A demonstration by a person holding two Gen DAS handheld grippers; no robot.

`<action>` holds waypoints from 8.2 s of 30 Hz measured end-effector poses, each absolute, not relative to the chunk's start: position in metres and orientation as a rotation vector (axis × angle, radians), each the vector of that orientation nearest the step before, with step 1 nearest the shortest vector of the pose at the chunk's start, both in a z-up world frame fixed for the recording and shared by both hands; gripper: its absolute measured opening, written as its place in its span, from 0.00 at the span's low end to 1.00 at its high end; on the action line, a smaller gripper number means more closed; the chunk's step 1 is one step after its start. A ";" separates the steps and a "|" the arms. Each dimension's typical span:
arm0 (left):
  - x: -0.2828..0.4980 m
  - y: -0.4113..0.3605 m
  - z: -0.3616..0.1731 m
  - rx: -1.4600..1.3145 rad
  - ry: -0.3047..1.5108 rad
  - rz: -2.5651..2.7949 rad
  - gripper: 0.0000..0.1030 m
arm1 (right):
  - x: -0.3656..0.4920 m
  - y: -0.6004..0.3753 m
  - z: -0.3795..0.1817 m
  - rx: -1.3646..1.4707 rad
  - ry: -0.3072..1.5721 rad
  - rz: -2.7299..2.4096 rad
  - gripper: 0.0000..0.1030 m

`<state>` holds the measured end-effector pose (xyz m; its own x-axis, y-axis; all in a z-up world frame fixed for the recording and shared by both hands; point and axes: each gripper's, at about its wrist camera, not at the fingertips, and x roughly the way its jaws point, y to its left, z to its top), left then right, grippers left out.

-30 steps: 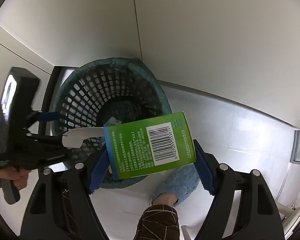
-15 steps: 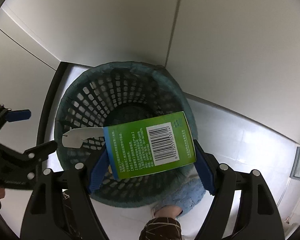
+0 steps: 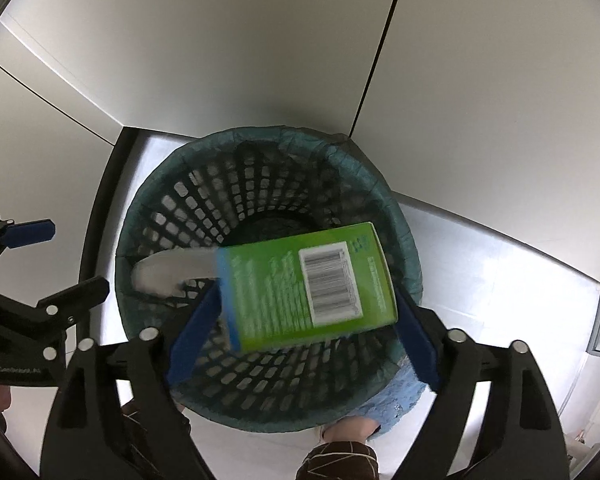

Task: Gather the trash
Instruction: 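Open the left tool over the basket while the right tool releases the juice box, then raise both tools back up to the counter, then grasp the crumpled tissue with the left tool while the right tool grasps the toothpaste tube, then carry the tissue and toothpaste tube down over the wastebasket, then open the left tool to drop the tissue while the right tool releases the tube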

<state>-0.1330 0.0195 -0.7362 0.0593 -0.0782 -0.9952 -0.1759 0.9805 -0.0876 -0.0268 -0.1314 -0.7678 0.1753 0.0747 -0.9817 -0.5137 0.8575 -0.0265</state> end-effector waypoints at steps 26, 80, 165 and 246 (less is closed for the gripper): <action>-0.141 0.010 -0.498 -0.260 1.378 0.132 0.94 | -0.048 -0.177 -0.499 -0.321 1.139 0.395 0.93; 0.079 -0.072 -0.069 -0.080 0.984 0.005 0.94 | 0.172 -0.267 -0.061 -0.107 0.804 0.238 0.93; 0.070 -0.053 -0.085 -0.101 1.076 0.100 0.08 | 0.198 -0.263 -0.109 -0.061 1.054 0.184 0.20; -0.110 -0.078 -0.745 -0.210 1.408 -0.115 0.15 | -0.080 -0.215 -0.726 -0.309 1.341 0.358 0.20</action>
